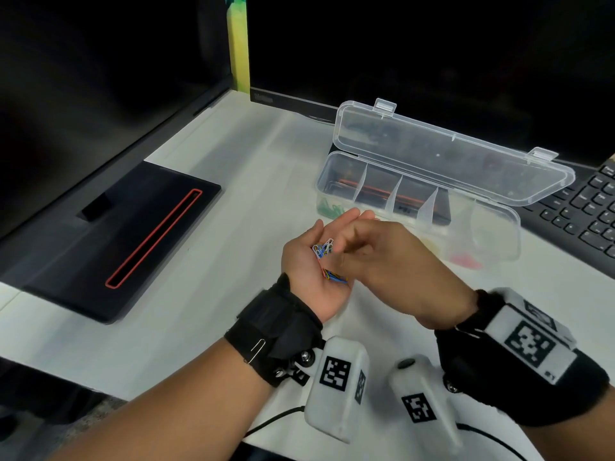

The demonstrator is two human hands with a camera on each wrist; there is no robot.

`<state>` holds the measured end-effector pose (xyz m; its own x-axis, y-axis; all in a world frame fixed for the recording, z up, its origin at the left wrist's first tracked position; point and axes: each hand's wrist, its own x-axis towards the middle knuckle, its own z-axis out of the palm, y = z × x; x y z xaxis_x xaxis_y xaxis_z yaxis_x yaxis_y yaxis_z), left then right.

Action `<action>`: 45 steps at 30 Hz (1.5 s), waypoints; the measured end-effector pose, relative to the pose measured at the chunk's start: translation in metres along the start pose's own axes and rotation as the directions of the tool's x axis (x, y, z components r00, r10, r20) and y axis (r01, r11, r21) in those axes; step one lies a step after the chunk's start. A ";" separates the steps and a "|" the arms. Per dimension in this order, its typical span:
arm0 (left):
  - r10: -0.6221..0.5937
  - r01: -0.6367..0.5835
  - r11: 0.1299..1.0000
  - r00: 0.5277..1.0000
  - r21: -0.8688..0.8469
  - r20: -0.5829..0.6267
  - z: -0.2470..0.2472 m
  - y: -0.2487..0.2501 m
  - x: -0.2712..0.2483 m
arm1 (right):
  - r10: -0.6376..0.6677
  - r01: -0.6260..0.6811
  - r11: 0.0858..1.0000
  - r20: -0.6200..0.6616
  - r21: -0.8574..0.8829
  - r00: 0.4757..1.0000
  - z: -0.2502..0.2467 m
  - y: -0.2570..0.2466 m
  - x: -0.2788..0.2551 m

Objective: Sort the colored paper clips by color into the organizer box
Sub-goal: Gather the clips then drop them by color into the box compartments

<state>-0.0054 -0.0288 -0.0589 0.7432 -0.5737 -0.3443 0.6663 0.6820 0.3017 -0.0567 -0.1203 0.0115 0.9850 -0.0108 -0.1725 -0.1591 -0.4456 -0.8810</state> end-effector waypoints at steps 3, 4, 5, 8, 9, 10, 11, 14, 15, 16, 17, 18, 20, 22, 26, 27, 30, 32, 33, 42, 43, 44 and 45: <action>-0.008 0.008 1.000 1.000 -0.026 0.004 0.001 0.000 -0.001 | -0.035 0.039 0.978 0.022 -0.204 0.999 0.003 0.000 0.002; -0.010 0.010 0.999 1.000 -0.036 0.005 0.001 0.000 -0.001 | -0.026 0.030 0.962 0.018 -0.272 0.999 0.003 0.000 0.002; -0.014 0.014 0.999 1.000 -0.048 0.008 0.000 0.001 0.000 | -0.028 0.031 0.929 0.011 -0.370 1.000 0.003 -0.002 0.001; -0.014 0.016 0.998 1.000 -0.061 0.022 -0.001 0.001 0.000 | -0.093 0.090 0.772 0.028 -0.629 0.995 0.008 -0.007 -0.002; -0.009 0.010 0.998 1.000 -0.058 0.022 -0.001 0.001 0.000 | -0.098 0.091 0.745 0.027 -0.661 0.995 0.010 -0.009 -0.003; -0.004 0.006 0.998 1.000 -0.061 0.024 0.000 0.001 0.000 | -0.104 0.087 0.723 0.017 -0.685 0.994 0.012 -0.011 -0.004; 0.001 0.001 0.998 1.000 -0.067 0.026 0.000 0.001 -0.001 | -0.111 0.082 0.694 0.006 -0.716 0.994 0.013 -0.013 -0.005; 0.017 -0.014 0.996 0.999 -0.085 0.031 0.000 0.003 -0.001 | -0.136 0.058 0.588 -0.028 -0.807 0.990 0.017 -0.015 -0.004; 0.019 -0.016 0.996 0.999 -0.088 0.028 0.000 0.003 0.000 | -0.137 0.042 0.568 -0.044 -0.822 0.990 0.019 -0.014 -0.004; 0.018 -0.016 0.996 1.000 -0.089 0.023 0.000 0.003 0.000 | -0.140 0.032 0.552 -0.055 -0.833 0.989 0.021 -0.013 -0.002; 0.017 -0.016 0.996 1.000 -0.087 0.017 0.000 0.003 0.001 | -0.142 0.026 0.543 -0.062 -0.839 0.988 0.022 -0.012 -0.001; 0.015 -0.014 0.996 1.000 -0.085 0.012 0.000 0.003 0.001 | -0.145 0.022 0.542 -0.068 -0.840 0.987 0.024 -0.011 0.000; 0.010 -0.009 0.996 1.000 -0.087 0.011 0.000 0.002 0.001 | -0.144 0.015 0.557 -0.079 -0.831 0.986 0.025 -0.009 0.001; 0.008 -0.007 0.996 1.000 -0.092 0.012 0.000 0.001 0.001 | -0.123 0.000 0.625 -0.098 -0.781 0.987 0.024 -0.007 0.002; 0.026 -0.025 0.997 1.000 -0.070 0.006 0.001 0.003 0.001 | -0.096 0.024 0.881 -0.129 -0.473 0.987 0.010 -0.002 0.003; 0.034 -0.034 0.998 0.999 -0.060 0.008 0.001 0.003 0.001 | -0.080 0.030 0.941 -0.136 -0.337 0.987 0.007 -0.002 0.002; 0.059 -0.058 0.997 0.998 -0.059 0.018 0.000 0.004 0.003 | 0.077 -0.066 0.990 -0.087 0.127 0.993 -0.007 0.001 -0.007; 0.067 -0.064 0.995 0.997 -0.079 0.035 -0.002 0.003 0.004 | 0.177 -0.175 0.889 0.036 0.423 0.984 -0.019 0.008 -0.012; 0.071 -0.067 0.994 0.996 -0.087 0.046 -0.002 0.002 0.004 | 0.196 -0.214 0.822 0.091 0.527 0.976 -0.025 0.012 -0.014; 0.041 -0.031 0.996 0.993 -0.087 0.114 0.000 -0.011 -0.002 | 0.037 -0.233 0.314 0.233 0.921 0.972 -0.067 0.059 -0.034; 0.034 -0.024 0.997 0.991 -0.079 0.128 0.001 -0.013 -0.003 | 0.001 -0.226 0.278 0.235 0.934 0.972 -0.071 0.063 -0.035; 0.025 -0.016 0.997 0.990 -0.070 0.139 0.003 -0.015 -0.004 | -0.008 -0.205 0.267 0.215 0.942 0.977 -0.073 0.065 -0.037; 0.017 -0.008 0.998 0.989 -0.061 0.147 0.005 -0.017 -0.004 | 0.005 -0.184 0.274 0.190 0.944 0.982 -0.076 0.066 -0.038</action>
<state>-0.0195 -0.0402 -0.0580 0.7550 -0.6230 -0.2043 0.6556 0.7127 0.2494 -0.0998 -0.2173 -0.0066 0.9534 0.1568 -0.2576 -0.2882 0.7252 -0.6254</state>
